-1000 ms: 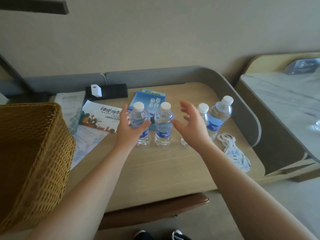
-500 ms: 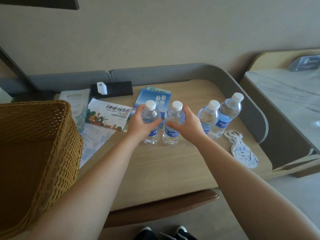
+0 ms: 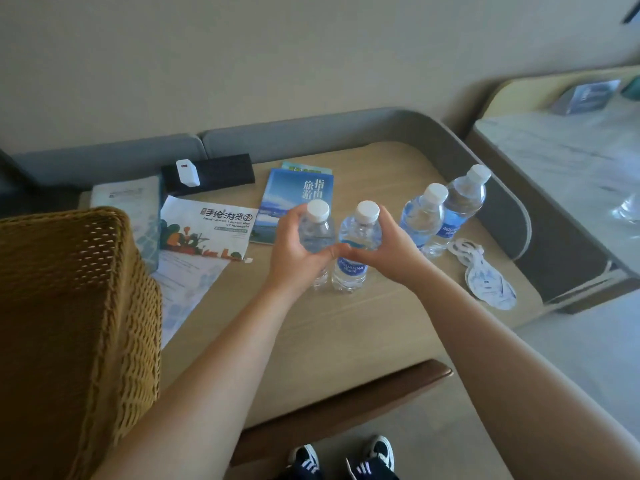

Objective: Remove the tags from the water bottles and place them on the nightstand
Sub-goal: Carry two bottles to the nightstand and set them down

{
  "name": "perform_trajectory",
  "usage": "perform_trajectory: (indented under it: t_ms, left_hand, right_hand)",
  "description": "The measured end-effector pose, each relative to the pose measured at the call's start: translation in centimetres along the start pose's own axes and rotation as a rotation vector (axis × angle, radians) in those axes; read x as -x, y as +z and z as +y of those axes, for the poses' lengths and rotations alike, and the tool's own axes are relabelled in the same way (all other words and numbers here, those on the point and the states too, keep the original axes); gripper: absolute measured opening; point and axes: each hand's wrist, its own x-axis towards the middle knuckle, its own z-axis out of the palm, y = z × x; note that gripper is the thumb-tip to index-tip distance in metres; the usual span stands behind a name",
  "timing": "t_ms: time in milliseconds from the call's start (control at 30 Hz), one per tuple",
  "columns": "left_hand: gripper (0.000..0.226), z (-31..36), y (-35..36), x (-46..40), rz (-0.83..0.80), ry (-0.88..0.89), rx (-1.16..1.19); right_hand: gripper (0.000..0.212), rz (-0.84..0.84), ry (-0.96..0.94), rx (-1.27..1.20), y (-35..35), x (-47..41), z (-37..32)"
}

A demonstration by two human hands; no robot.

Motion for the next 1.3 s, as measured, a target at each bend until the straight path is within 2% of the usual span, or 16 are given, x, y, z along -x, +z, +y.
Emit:
perform_trajectory:
  t_ms: [67, 167, 400, 633, 800, 1000, 1200, 1300]
  left_hand:
    - [0.069, 0.0, 0.3, -0.4, 0.000, 0.004, -0.010]
    - [0.059, -0.2, 0.3, -0.8, -0.029, 0.009, -0.015]
    - [0.049, 0.2, 0.0, 0.5, -0.185, 0.065, -0.084]
    - [0.042, 5.2, 5.1, 5.0, -0.355, 0.191, -0.018]
    - [0.040, 11.1, 12.8, 9.2, -0.425, 0.238, 0.027]
    - [0.035, 15.4, 26.5, 16.9, -0.568, 0.257, 0.031]
    - [0.032, 19.2, 40.1, 25.2, -0.776, 0.336, 0.072]
    - [0.032, 20.8, 45.8, 28.7, -0.857, 0.312, 0.114]
  right_hand:
    - [0.058, 0.055, 0.016, -0.017, 0.5, 0.4, 0.0]
    - [0.050, 0.113, 0.013, -0.029, 0.7, 1.1, 0.3]
    - [0.049, 0.198, 0.029, -0.110, 0.5, 4.6, 1.4]
    - [0.055, 0.326, 0.029, -0.212, -4.6, 11.2, 3.6]
    - [0.059, 0.483, 0.027, -0.231, -12.5, 18.7, 6.6]
    - [0.064, 0.695, 0.098, -0.243, -22.5, 30.6, 12.8]
    - [0.063, 0.940, 0.203, -0.235, -30.6, 42.3, 19.4]
    - [0.067, 1.050, 0.270, -0.225, -33.5, 47.4, 22.1]
